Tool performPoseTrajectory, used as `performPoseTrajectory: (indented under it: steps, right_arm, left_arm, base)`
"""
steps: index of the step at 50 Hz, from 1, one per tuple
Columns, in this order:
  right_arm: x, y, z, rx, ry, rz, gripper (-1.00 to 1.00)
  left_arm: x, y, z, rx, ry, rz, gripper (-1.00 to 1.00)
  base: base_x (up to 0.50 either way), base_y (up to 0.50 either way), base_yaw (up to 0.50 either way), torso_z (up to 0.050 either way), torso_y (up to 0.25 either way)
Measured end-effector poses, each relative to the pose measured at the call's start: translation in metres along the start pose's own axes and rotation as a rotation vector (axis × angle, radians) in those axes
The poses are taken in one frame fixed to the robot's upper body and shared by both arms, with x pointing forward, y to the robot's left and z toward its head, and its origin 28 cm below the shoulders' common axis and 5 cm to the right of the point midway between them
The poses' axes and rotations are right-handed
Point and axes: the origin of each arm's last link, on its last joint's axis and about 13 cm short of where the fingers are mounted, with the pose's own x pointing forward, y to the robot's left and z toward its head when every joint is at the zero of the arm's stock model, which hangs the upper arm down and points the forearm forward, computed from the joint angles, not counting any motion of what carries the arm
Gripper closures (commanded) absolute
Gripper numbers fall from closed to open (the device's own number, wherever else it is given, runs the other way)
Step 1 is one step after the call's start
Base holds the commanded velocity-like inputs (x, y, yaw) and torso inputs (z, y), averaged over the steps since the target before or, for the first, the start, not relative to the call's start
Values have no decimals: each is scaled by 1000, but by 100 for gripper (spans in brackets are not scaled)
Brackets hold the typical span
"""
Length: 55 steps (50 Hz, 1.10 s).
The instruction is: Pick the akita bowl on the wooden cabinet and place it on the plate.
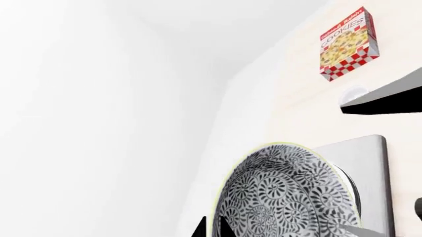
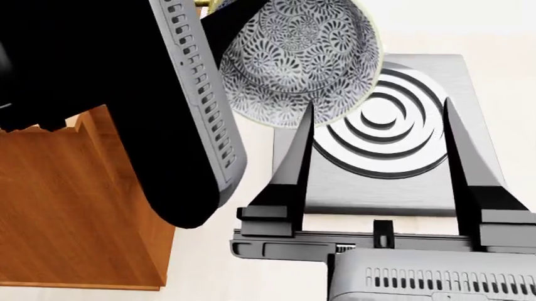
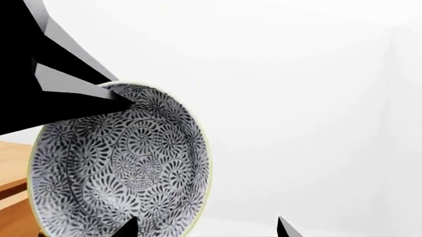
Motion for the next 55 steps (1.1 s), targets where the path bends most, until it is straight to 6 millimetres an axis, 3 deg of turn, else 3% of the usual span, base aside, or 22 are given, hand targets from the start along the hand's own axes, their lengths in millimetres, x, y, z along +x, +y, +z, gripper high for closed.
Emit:
performPoseTrajectory:
  steps: [53, 54, 55]
  right_arm:
    - [14, 2, -13, 13, 34, -4, -100]
    - [14, 2, -13, 14, 34, -4, 100]
    - [14, 2, -13, 17, 34, -1, 100]
  left_arm:
    - [-3, -11, -5, -26, -28, -56, 100]
    - [-3, -11, -5, -27, -28, -56, 100]
    - [-3, -12, -5, -28, -29, -57, 100]
  base:
    - [0, 0, 0, 0, 0]
    - [0, 0, 0, 0, 0]
    - [0, 0, 0, 0, 0]
